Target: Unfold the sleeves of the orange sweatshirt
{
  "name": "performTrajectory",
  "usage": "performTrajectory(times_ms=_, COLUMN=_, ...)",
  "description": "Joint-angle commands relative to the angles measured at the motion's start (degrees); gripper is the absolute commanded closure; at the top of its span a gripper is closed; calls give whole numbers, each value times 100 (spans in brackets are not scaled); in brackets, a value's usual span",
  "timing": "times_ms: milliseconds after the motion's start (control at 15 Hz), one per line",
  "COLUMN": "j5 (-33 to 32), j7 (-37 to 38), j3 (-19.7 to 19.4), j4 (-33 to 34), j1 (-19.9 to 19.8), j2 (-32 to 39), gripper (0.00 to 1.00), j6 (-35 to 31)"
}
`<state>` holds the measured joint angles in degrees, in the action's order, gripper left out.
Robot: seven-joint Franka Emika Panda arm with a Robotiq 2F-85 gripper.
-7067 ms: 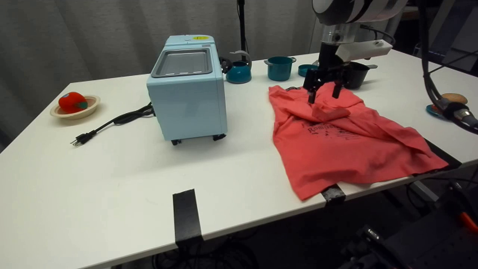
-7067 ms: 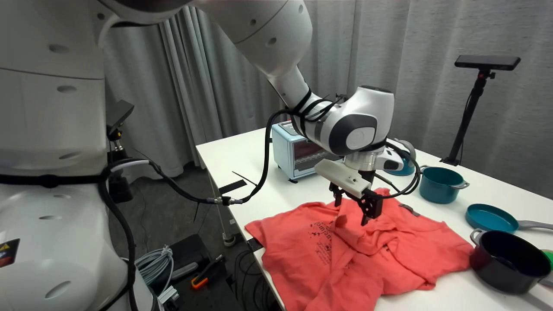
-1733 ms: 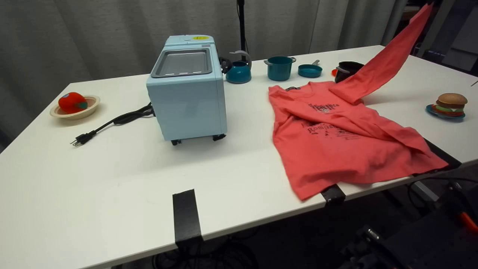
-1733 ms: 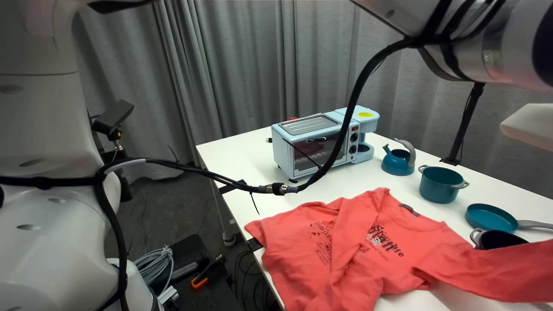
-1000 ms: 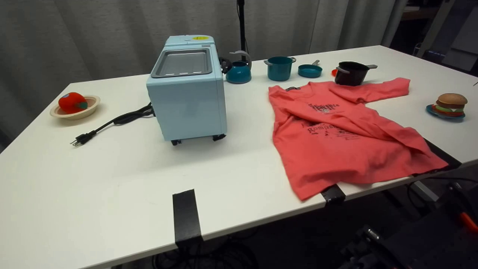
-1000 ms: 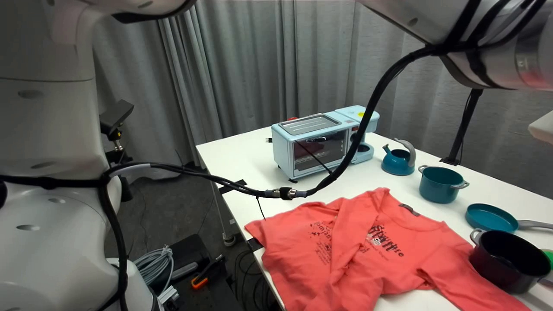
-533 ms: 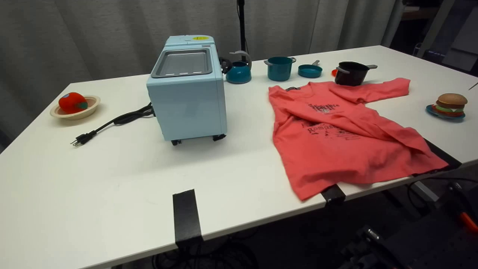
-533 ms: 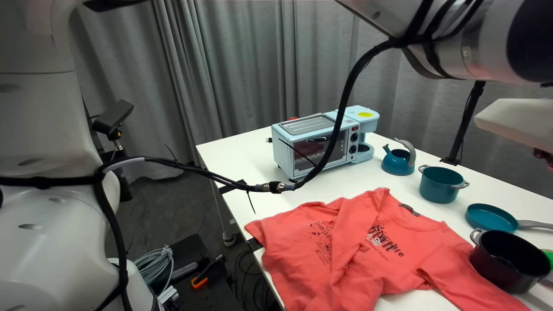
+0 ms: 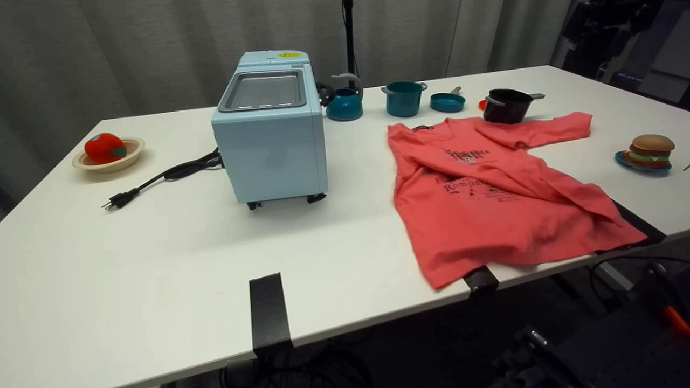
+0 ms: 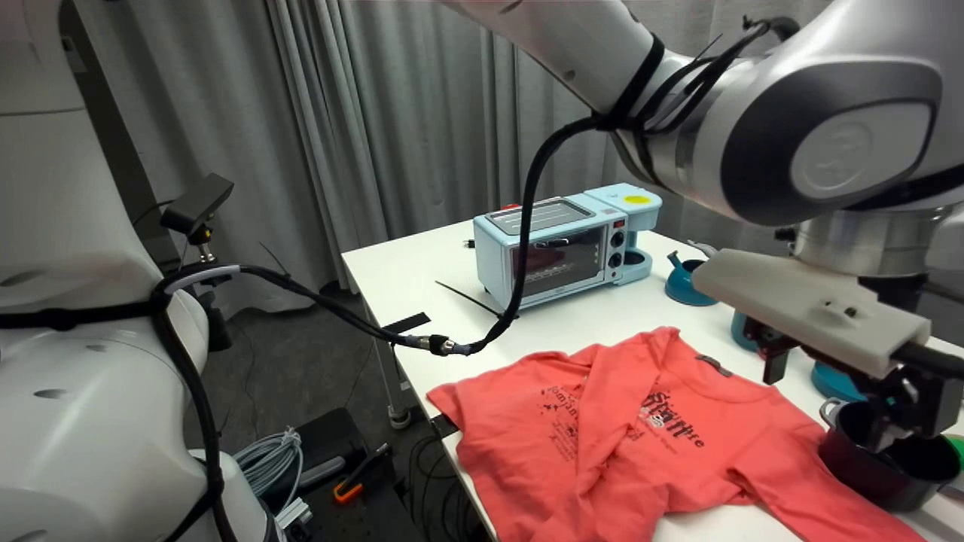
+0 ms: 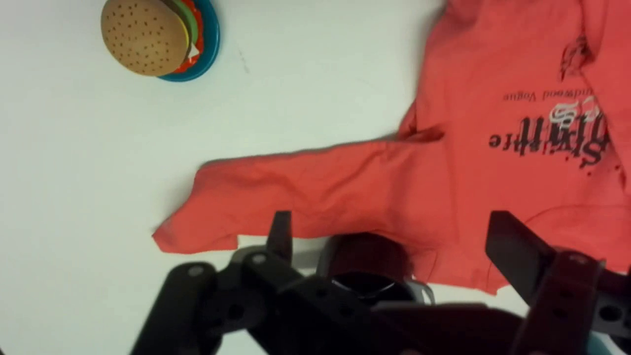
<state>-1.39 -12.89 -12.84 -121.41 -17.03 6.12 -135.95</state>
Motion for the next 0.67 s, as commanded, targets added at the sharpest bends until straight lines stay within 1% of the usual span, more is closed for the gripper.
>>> performTrajectory(times_ms=0, j5=30, j7=-861, j3=25, j4=-791, j1=47, j2=-473, gripper=0, j6=143)
performTrajectory(times_ms=333, j5=-154, j7=-1658, j3=48, j4=-1633, j1=151, j2=-752, gripper=0, j6=125)
performTrajectory(times_ms=600, j5=-249, j7=-1971, j3=99, j4=-2157, j1=323, j2=-914, gripper=0, j6=55)
